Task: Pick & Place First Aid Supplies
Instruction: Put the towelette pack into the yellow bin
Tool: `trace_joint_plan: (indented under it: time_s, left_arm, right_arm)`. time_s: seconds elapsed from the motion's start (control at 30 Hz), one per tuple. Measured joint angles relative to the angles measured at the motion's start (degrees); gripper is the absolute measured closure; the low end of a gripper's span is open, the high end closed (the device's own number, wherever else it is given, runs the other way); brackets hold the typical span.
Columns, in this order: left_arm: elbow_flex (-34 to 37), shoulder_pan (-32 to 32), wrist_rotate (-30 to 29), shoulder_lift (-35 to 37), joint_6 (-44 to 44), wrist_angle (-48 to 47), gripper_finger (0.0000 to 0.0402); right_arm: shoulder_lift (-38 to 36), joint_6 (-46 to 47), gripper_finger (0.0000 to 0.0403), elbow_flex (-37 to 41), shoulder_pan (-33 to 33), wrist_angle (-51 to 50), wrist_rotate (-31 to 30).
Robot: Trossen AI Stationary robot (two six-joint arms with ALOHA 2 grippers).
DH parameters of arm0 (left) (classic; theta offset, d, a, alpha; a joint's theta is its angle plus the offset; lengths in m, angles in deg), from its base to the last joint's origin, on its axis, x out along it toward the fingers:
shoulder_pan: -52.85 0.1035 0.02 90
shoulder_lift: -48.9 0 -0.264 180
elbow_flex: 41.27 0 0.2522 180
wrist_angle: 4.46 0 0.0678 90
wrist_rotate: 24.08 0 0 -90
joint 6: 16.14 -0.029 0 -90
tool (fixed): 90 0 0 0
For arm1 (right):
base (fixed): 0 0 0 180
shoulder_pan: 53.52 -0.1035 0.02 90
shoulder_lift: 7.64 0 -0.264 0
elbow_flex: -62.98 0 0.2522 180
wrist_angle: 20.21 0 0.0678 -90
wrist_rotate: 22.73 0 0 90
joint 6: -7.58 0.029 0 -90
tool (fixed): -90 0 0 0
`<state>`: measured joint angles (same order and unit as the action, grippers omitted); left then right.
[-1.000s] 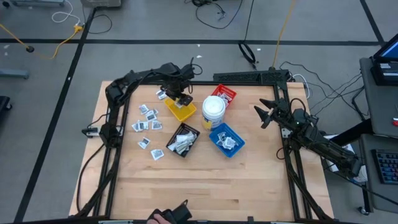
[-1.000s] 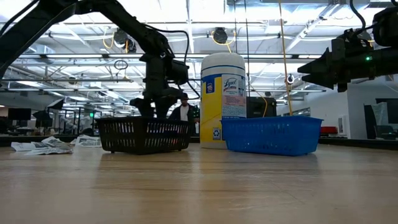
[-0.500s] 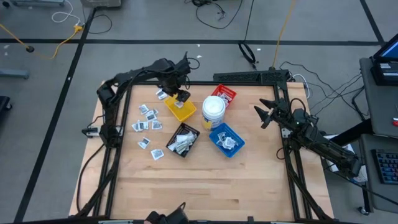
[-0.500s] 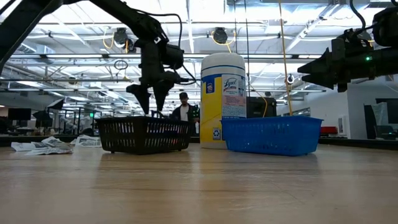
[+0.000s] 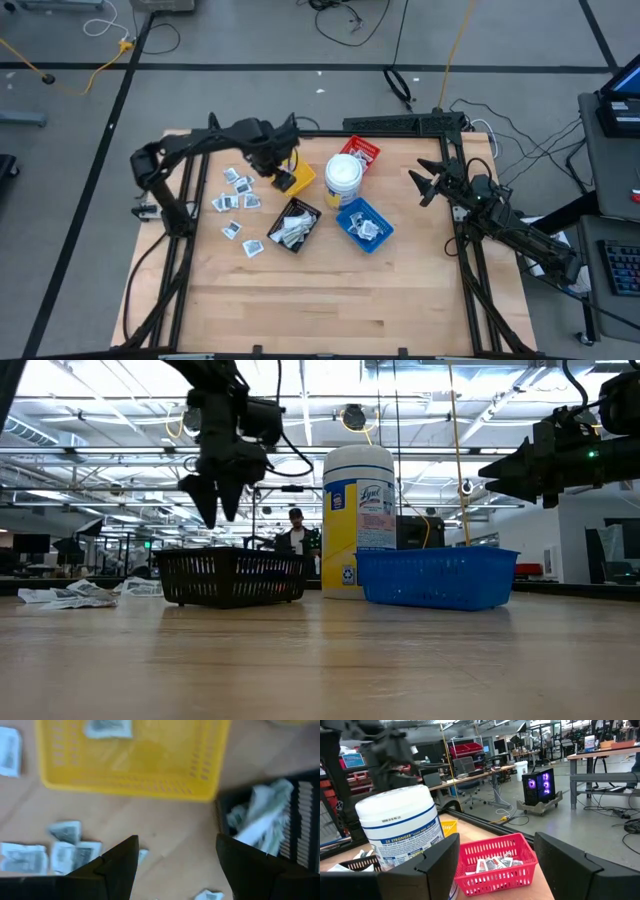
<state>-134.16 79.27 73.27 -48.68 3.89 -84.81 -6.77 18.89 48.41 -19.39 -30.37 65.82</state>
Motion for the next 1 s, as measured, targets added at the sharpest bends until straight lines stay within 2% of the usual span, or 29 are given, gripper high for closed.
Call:
trace_joint_plan:
  time_s: [0.23,0.57,0.8,1.0]
  left_arm:
    - [8.7,-6.9,0.0,8.0,2.8,1.4,0.0130]
    - [16.3,-17.1,0.0,16.1,7.8,2.0,0.0130]
    - [19.8,-23.2,0.0,19.8,12.3,2.2,0.0130]
    - [20.6,-28.6,0.0,19.9,16.3,1.8,0.0131]
  right_arm:
    - [0.0,0.0,0.0149,0.0,0.0,0.0,0.0]
    - [0.0,0.0,0.0149,0.0,0.0,0.0,0.0]
    - [0.0,0.0,0.0149,0.0,0.0,0.0,0.0]
    - [0.0,0.0,0.0149,0.0,0.0,0.0,0.0]
